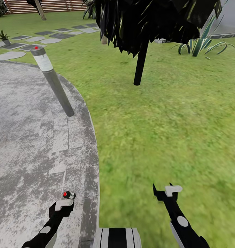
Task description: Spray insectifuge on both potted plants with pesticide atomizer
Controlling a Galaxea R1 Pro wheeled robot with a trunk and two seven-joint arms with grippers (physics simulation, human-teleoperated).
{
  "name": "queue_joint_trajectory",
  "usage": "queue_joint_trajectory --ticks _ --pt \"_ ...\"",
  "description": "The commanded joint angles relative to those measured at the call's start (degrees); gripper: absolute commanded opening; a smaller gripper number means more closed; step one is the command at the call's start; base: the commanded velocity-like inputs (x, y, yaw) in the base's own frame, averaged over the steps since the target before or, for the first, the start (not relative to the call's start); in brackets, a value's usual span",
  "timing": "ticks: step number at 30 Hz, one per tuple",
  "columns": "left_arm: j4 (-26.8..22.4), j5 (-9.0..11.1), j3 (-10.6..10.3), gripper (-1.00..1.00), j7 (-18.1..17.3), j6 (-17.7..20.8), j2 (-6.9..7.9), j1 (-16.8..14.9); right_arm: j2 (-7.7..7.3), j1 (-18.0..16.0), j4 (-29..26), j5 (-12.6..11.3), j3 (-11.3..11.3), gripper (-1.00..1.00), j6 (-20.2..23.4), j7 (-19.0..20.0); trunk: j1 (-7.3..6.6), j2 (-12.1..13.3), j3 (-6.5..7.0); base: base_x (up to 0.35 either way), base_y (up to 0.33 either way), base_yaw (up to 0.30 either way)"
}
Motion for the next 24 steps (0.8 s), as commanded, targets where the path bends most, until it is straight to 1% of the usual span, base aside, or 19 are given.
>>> queue_joint_trajectory --ticks 1,11,17,24 --pt "0.1 -0.5 0.4 1.00 -0.1 -0.2 -0.03 0.0 0.00 0.0 0.0 0.5 -0.1 1.00 -0.7 -0.2 -0.01 0.0 -0.03 0.000 0.000 0.000" --pt "0.0 -0.5 0.5 1.00 -0.1 -0.2 -0.03 0.0 -0.03 0.0 0.1 0.5 -0.1 1.00 -1.6 -0.2 -0.01 0.0 -0.03 0.001 0.000 0.000" --pt "0.0 -0.4 0.5 1.00 0.0 -0.2 -0.03 -0.1 -0.04 0.0 0.1 0.5 -0.1 1.00 -1.6 -0.2 -0.01 0.0 -0.03 0.151 0.000 0.000" --pt "0.0 -0.4 0.5 1.00 -0.1 -0.2 -0.03 -0.1 -0.04 0.0 0.1 0.5 -0.1 1.00 -1.6 -0.2 -0.01 0.0 -0.03 0.018 0.000 0.000"
